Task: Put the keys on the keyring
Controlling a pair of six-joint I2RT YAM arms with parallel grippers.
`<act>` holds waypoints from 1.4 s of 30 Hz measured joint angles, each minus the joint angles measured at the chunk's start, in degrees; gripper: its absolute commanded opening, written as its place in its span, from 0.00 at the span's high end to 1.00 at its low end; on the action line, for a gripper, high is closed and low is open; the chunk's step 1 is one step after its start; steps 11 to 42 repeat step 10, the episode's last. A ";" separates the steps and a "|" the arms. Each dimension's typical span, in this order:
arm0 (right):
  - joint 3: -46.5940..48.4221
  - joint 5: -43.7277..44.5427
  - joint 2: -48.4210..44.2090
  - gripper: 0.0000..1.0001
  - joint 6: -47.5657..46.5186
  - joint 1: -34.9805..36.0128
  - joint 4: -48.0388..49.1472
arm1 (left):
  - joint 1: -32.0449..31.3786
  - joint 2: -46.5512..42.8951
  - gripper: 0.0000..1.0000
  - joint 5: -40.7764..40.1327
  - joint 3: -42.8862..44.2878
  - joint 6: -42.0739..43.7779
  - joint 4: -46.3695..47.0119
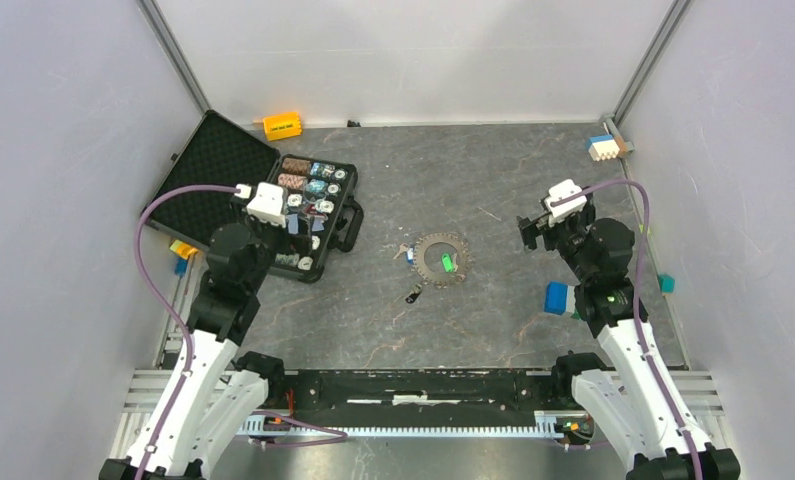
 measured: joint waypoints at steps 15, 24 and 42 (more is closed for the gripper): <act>-0.24 -1.64 -0.28 0.02 -0.66 0.00 -0.24 | 0.00 -0.70 0.00 -0.37 0.00 0.04 0.00; -0.24 -1.64 -0.28 0.02 -0.66 0.00 -0.24 | 0.00 -0.70 0.00 -0.37 0.00 0.04 0.00; -0.24 -1.64 -0.28 0.02 -0.66 0.00 -0.24 | 0.00 -0.70 0.00 -0.37 0.00 0.04 0.00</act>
